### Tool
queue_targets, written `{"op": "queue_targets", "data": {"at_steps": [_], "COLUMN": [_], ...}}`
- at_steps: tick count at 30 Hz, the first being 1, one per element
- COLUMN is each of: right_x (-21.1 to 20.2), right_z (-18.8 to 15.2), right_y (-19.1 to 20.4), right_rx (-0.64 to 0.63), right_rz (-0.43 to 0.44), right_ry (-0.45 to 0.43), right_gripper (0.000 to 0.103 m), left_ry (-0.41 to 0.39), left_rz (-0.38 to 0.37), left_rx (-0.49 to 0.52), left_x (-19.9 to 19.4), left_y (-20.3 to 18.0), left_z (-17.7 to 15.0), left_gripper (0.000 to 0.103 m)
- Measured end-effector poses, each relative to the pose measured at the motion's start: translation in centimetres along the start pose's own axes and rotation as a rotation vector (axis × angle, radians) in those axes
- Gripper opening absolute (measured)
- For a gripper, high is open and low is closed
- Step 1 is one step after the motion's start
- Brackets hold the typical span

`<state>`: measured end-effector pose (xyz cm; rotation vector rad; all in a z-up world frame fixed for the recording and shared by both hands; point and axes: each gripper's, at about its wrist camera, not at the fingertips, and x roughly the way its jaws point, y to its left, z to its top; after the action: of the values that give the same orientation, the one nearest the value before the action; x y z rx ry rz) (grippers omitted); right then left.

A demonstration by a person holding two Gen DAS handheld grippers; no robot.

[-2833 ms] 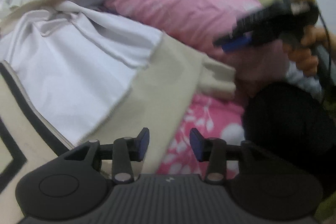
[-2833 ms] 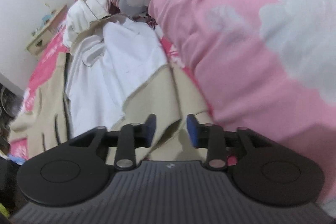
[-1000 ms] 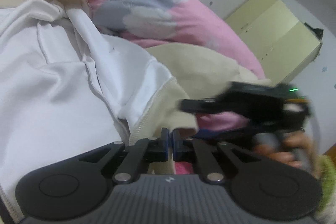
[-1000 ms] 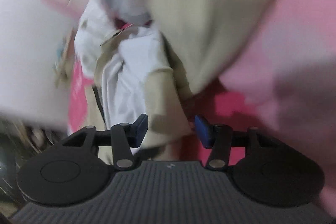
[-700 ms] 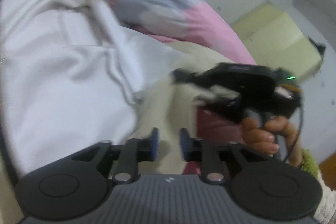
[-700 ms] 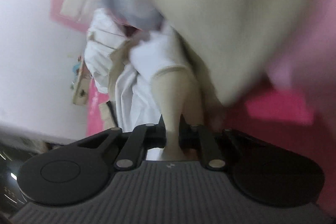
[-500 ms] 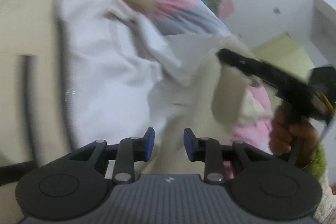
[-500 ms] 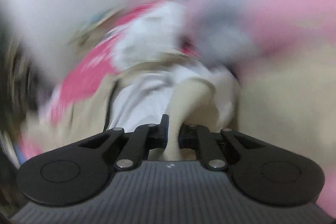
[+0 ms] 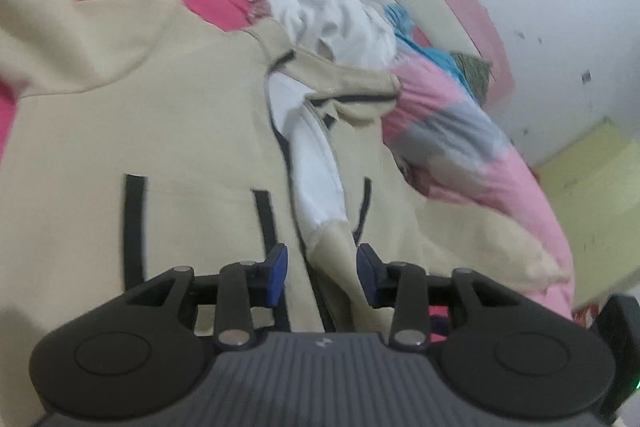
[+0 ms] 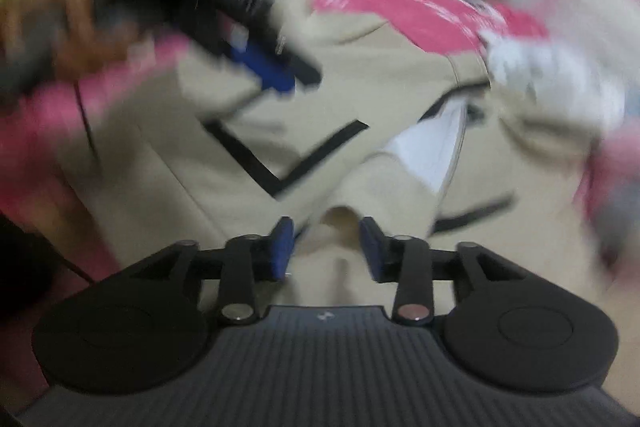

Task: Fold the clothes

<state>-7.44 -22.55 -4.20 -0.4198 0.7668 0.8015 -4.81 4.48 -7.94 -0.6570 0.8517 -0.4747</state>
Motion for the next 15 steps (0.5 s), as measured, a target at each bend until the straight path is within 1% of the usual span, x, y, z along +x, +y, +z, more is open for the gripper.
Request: {"op": "queue_targets", "data": {"at_steps": [1, 2, 3, 5, 7, 8, 10, 11, 12, 14, 15], "right_x": [-0.3, -0.6, -0.5, -0.3, 0.1, 0.6, 2.2, 2.9, 3.5, 4.1, 4.1], "right_z": [-0.6, -1.3, -2.0, -3.6, -5.7, -6.6, -8.0, -8.4, -8.7, -9.0, -9.1], "right_y": [-1.0, -2.2, -3.5, -6.3, -9.2, -10.2, -11.8, -12.3, -12.6, -12.8, -12.7], "right_rx": [0.12, 0.245, 0.373, 0.645, 0.945, 1.062, 1.276, 1.35, 1.409, 1.477, 1.492], "right_rz": [0.014, 0.02, 0.017, 0.012, 0.065, 0.117, 0.209, 0.227, 0.235, 0.241, 0.24], "right_ry": [-0.023, -0.04, -0.053, -0.087, -0.123, -0.136, -0.162, -0.167, -0.167, -0.167, -0.172], "right_gripper": [0.051, 0.052, 0.052, 0.052, 0.052, 0.052, 0.051, 0.051, 0.051, 0.05, 0.05], "left_ry": [0.01, 0.018, 0.018, 0.018, 0.021, 0.023, 0.051, 0.077, 0.104, 0.16, 0.186], "left_rz": [-0.009, -0.021, -0.032, -0.054, -0.068, -0.074, -0.058, -0.044, -0.029, 0.025, 0.078], "left_rx": [0.016, 0.038, 0.061, 0.113, 0.185, 0.223, 0.393, 0.487, 0.58, 0.768, 0.852], "left_x": [0.4, 0.8, 1.5, 1.7, 2.1, 2.3, 3.2, 3.9, 4.6, 6.6, 7.8], "left_y": [-0.3, -1.0, -1.5, -2.8, -4.2, -4.9, -7.2, -8.4, -9.6, -11.4, -12.0], "left_z": [-0.1, -0.1, -0.4, -0.7, -0.9, -1.1, -1.6, -2.0, -2.5, -3.8, -4.5], "left_gripper": [0.041, 0.042, 0.043, 0.045, 0.045, 0.045, 0.052, 0.057, 0.059, 0.061, 0.061]}}
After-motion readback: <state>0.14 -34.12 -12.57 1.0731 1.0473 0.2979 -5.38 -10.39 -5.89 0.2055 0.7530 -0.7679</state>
